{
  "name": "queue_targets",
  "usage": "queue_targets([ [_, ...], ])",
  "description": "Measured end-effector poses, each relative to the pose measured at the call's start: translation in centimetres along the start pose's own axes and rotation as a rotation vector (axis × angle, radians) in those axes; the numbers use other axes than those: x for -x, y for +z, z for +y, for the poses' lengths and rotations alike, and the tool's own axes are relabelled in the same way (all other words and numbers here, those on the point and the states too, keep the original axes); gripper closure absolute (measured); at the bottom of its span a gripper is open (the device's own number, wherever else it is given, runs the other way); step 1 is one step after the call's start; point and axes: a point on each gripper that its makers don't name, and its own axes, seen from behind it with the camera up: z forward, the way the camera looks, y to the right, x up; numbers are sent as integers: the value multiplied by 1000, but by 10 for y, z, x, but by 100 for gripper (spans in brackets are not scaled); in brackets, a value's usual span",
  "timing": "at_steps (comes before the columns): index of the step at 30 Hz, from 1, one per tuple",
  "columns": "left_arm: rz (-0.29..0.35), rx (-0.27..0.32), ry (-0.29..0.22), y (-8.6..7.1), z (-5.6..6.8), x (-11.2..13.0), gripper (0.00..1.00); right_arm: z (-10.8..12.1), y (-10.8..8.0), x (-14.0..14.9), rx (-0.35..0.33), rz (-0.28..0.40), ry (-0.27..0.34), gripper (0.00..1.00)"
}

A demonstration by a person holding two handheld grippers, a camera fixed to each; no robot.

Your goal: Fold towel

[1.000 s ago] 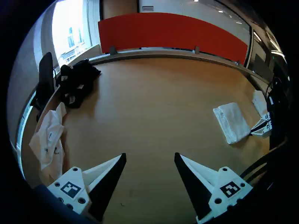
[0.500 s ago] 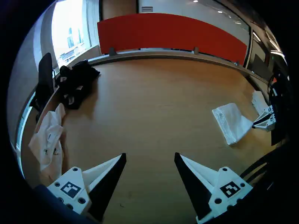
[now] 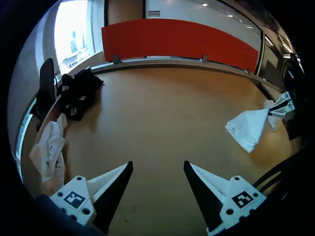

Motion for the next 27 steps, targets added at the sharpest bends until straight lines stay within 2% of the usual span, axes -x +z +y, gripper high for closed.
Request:
queue_targets([
  [12,29,9,3,-1,3,-14,4,27,-35,-58,65,97,-7,96],
  [27,45,34,16,1,11,-24,4,76,-72,-53,165,102,20,96],
])
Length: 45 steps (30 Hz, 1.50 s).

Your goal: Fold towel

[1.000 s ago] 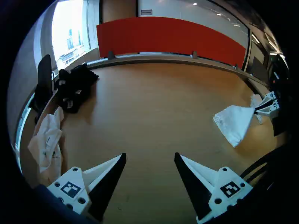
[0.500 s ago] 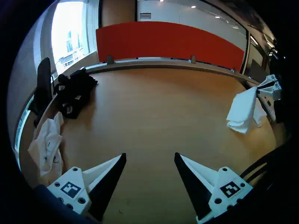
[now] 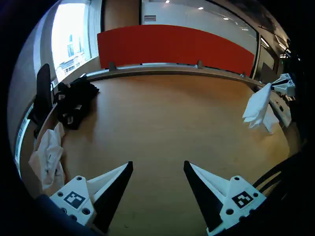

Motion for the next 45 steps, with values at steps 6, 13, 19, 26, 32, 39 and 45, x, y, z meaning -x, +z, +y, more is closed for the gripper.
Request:
queue_targets([
  [6,2,3,12,1,1,-3,4,24,-9,6,36,0,19,96],
  [13,-1,7,16,1,4,-3,4,52,-18,20,74,-21,32,96],
  [19,-4,9,23,2,6,-3,4,78,-23,32,100,-33,54,96],
  [26,-8,6,29,2,8,-4,4,111,-27,46,135,-55,66,96],
  [32,-11,3,33,3,9,-4,4,139,-29,60,162,-79,66,96],
  [39,-20,-1,39,5,12,-2,4,169,-28,69,190,-93,80,96],
  [45,-25,-5,41,6,13,-3,4,193,-27,74,210,-102,88,96],
])
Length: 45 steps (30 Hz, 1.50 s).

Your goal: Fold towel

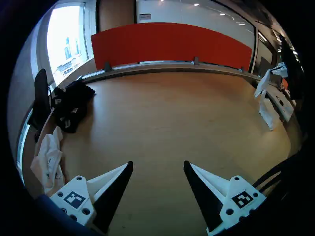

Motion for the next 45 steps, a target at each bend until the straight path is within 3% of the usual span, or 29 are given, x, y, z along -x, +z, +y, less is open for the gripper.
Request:
queue_targets([
  [15,-7,-5,8,2,4,-3,4,43,11,2,40,-20,20,96],
  [24,-7,-6,12,3,5,-5,4,53,8,12,51,-32,31,96],
  [33,-4,1,27,2,9,-10,4,58,-6,34,68,-49,54,96],
  [45,-5,19,46,1,20,-11,4,56,-37,96,96,-108,128,96],
])
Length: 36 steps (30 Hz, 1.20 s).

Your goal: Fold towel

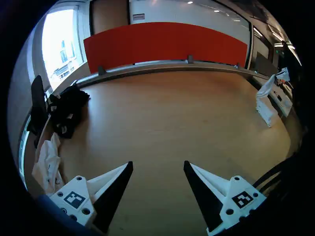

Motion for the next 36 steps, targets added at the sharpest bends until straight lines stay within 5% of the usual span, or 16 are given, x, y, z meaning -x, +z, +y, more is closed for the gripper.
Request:
queue_targets([
  [12,-4,2,11,-2,2,2,4,5,-6,60,19,-74,67,96],
  [36,-12,-13,14,-9,-9,8,4,-7,10,160,27,-254,171,96],
])
